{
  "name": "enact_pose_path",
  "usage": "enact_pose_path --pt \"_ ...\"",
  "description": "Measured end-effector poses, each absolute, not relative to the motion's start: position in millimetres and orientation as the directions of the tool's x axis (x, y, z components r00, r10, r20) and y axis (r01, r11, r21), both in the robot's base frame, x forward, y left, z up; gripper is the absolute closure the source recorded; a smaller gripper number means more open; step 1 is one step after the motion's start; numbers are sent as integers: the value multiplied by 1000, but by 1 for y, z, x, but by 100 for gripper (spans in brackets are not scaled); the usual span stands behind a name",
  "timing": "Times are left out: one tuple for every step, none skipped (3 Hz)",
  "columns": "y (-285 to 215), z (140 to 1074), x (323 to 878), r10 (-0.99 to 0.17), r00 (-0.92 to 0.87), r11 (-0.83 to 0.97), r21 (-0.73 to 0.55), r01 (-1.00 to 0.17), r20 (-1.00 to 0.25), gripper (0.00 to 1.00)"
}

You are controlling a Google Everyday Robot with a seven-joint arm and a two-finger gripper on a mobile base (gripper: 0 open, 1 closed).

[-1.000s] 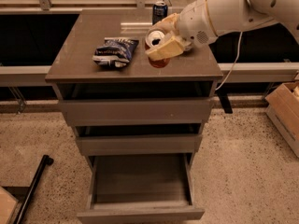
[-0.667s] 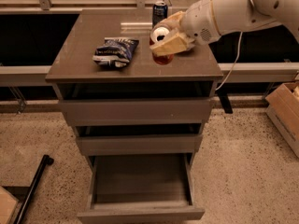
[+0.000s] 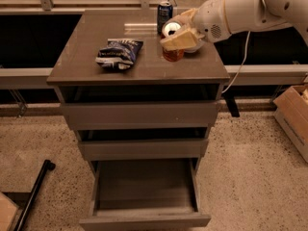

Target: Pick coke can from bottom drawer and place on counter

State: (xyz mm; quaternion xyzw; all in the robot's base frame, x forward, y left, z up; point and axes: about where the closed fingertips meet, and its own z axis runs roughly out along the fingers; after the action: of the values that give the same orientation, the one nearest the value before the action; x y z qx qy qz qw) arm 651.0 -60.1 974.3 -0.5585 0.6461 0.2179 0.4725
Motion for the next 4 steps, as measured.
enact_pose_path --pt "-54 961 683 -480 18 342 -206 -917 -877 100" --pt "-53 957 714 -455 -27 390 -172 -904 -890 100" --pt "-58 940 748 -449 -126 431 -91 -898 -885 73" --pt "-65 924 759 -455 -218 446 -10 -895 -863 50"
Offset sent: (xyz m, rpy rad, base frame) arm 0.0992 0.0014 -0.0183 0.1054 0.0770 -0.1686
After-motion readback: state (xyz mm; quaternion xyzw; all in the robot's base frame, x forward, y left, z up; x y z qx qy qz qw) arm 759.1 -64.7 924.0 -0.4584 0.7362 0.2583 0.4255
